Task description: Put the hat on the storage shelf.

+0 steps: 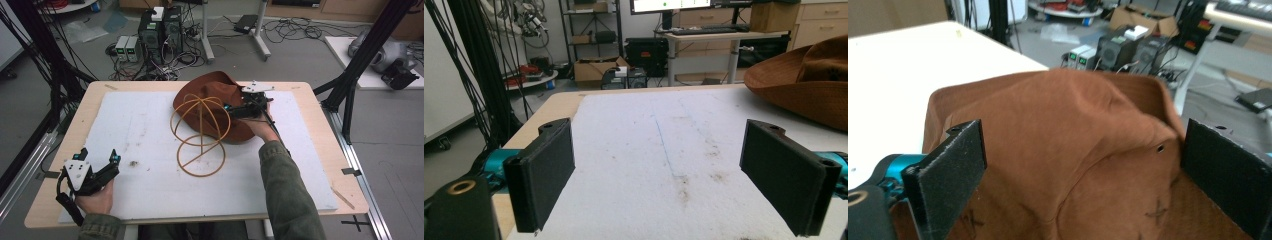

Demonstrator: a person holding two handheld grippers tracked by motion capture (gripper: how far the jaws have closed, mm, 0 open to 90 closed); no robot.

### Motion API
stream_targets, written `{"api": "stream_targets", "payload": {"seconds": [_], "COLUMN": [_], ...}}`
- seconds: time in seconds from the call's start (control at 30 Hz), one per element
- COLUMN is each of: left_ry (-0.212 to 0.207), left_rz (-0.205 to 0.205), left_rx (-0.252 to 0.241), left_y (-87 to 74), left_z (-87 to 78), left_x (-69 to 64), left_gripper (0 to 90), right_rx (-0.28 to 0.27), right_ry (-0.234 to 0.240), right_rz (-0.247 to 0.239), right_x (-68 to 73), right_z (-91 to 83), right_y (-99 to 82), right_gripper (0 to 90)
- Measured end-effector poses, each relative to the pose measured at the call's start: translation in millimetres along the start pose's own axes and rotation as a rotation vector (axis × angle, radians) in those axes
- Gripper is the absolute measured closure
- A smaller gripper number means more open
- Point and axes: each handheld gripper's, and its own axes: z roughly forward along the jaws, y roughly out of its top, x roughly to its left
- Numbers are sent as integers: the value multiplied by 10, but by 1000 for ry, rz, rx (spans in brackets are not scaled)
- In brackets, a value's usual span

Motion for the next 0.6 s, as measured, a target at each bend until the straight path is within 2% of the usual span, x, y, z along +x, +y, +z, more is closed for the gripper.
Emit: {"api": "stream_targets", "payload": {"seconds": [0.07,0.27,0.6], "left_ry": [-1,7,5], "left_rz": [2,-2,4], "left_rx": [1,-6,-11], "left_y": [0,4,10], "left_z": [0,-5,-6], "left_x": [3,25,18], "left_gripper": [145,145,146], "right_rx": [22,60,117], "right_ry": [6,32,34], "right_rz": [-21,-25,-32], "right_x": [16,36,80], "right_z": [47,158,299], "right_y": [-24,-92,-189], "right_gripper": [37,37,38]}}
